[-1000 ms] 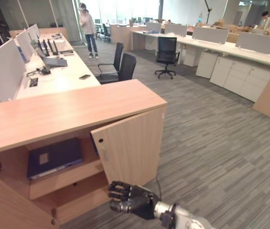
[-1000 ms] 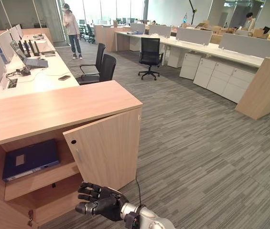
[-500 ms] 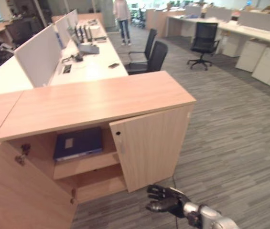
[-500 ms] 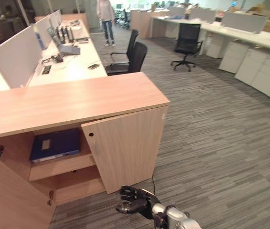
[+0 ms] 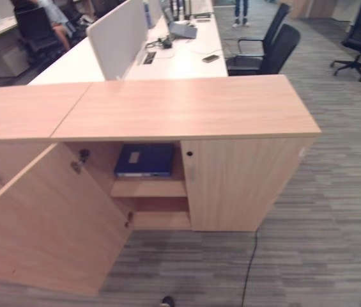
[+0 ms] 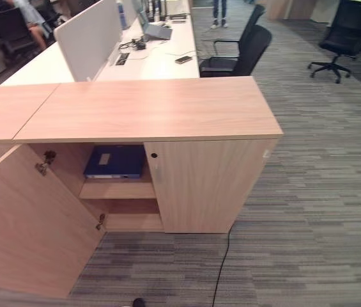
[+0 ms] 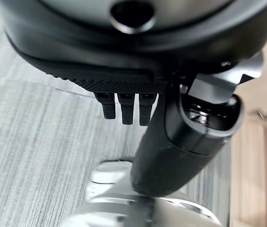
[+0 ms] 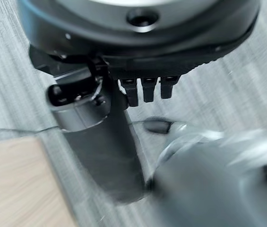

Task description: Put the empty folder in the office cabinet

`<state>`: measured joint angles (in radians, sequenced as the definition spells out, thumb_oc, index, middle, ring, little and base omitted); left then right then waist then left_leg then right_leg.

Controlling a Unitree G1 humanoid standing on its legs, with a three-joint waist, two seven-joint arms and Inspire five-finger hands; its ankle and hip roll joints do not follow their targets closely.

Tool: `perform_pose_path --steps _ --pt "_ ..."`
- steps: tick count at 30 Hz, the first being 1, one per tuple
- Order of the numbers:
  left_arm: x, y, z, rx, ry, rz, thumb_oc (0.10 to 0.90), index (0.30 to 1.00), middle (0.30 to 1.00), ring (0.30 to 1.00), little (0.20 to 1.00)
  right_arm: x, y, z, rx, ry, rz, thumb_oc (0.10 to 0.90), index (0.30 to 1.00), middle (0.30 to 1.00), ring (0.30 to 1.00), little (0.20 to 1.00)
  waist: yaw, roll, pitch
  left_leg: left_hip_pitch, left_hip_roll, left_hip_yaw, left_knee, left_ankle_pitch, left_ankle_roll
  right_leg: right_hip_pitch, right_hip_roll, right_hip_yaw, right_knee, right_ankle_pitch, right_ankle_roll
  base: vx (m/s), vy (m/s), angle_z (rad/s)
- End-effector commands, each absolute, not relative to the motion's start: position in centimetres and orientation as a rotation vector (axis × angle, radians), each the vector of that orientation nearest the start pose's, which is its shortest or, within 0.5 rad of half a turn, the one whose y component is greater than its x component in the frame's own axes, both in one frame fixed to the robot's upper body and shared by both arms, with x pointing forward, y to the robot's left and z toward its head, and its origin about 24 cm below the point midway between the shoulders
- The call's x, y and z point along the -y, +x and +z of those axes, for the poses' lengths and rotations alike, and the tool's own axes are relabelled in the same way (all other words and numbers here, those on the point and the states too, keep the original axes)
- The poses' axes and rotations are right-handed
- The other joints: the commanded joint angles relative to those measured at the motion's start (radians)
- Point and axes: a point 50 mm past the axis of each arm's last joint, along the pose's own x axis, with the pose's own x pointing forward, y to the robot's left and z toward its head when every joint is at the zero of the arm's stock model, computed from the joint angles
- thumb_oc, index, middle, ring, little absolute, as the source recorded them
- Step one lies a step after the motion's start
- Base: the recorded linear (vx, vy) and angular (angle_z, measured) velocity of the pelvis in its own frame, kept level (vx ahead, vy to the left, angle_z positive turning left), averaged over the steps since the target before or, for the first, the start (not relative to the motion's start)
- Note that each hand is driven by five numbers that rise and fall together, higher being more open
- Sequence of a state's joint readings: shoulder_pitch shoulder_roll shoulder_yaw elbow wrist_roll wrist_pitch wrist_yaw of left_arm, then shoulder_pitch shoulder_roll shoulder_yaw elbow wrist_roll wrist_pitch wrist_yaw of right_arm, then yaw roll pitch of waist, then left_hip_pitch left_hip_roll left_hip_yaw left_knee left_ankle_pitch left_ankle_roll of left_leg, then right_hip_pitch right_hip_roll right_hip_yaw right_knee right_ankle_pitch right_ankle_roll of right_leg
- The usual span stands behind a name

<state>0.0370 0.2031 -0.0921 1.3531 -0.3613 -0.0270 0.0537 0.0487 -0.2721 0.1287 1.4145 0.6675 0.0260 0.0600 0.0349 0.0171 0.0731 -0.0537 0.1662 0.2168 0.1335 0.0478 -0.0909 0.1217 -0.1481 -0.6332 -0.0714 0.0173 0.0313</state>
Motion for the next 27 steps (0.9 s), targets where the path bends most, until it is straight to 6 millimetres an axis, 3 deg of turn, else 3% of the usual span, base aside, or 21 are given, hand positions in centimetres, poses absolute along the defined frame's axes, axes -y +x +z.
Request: perform_pose_path --steps 1,5,10,12,21,22,27 --pt "-22.0 7.0 -17.0 -1.237 -0.149 0.378 0.800 0.900 0.900 0.900 0.900 25.3 5.5 -16.5 -1.304 0.308 -0.535 0.800 0.900 0.900 0.900 0.900 0.019 0.011 -0.020 0.097 0.071 -0.005 -0.082 -0.014 -0.066 -0.088 0.047 0.045 0.073 -0.144 0.014 -0.01 0.119 1.01" --pt "-23.8 8.6 -16.1 -1.112 -0.208 0.488 0.800 0.900 0.900 0.900 0.900 26.5 4.9 -16.2 -1.278 0.329 -0.607 0.800 0.900 0.900 0.900 0.900 0.018 0.053 -0.035 0.114 0.094 -0.006 -0.158 0.062 -0.104 -0.091 0.024 -0.015 0.080 -0.136 0.019 -0.02 0.160 0.88" --pt "-25.3 9.6 -15.3 -1.039 -0.224 0.542 0.800 0.900 0.900 0.900 0.900 27.6 4.6 -15.9 -1.262 0.338 -0.649 0.800 0.900 0.900 0.900 0.900 0.029 0.065 -0.041 0.119 0.072 -0.016 -0.199 0.054 -0.099 -0.069 -0.004 -0.045 0.078 -0.110 0.038 0.00 0.147 0.45" --pt "-27.3 10.2 -14.2 -0.942 -0.244 0.603 0.800 0.900 0.900 0.900 0.900 28.5 4.8 -15.6 -1.232 0.356 -0.688 0.800 0.900 0.900 0.900 0.900 0.044 0.086 -0.055 0.126 0.037 -0.031 -0.213 0.001 -0.077 -0.058 -0.037 -0.061 0.080 -0.082 0.057 -0.01 0.249 0.27" --pt "-32.6 11.7 -10.9 -0.776 -0.165 0.718 0.800 0.900 0.900 0.900 0.900 27.6 4.8 -15.9 -1.229 0.406 -0.673 0.800 0.900 0.900 0.900 0.900 0.056 0.077 -0.079 0.132 -0.029 -0.040 -0.218 -0.049 -0.041 -0.060 -0.091 -0.053 0.074 -0.024 0.100 -0.01 0.133 0.08" --pt "-34.4 13.1 -9.1 -0.689 -0.134 0.749 0.800 0.900 0.900 0.900 0.900 27.3 4.5 -16.0 -1.240 0.407 -0.661 0.800 0.900 0.900 0.900 0.900 0.055 0.071 -0.084 0.134 -0.048 -0.038 -0.218 -0.060 -0.032 -0.063 -0.104 -0.048 0.075 -0.009 0.112 -0.02 0.135 -0.01" --pt "-39.3 16.6 -3.8 -0.535 -0.001 0.783 0.800 0.900 0.900 0.900 0.900 26.5 4.1 -16.3 -1.266 0.403 -0.617 0.800 0.900 0.900 0.900 0.900 0.032 0.051 -0.100 0.142 -0.090 -0.026 -0.220 -0.083 -0.010 -0.071 -0.134 -0.022 0.066 0.031 0.144 -0.01 0.093 -0.02"
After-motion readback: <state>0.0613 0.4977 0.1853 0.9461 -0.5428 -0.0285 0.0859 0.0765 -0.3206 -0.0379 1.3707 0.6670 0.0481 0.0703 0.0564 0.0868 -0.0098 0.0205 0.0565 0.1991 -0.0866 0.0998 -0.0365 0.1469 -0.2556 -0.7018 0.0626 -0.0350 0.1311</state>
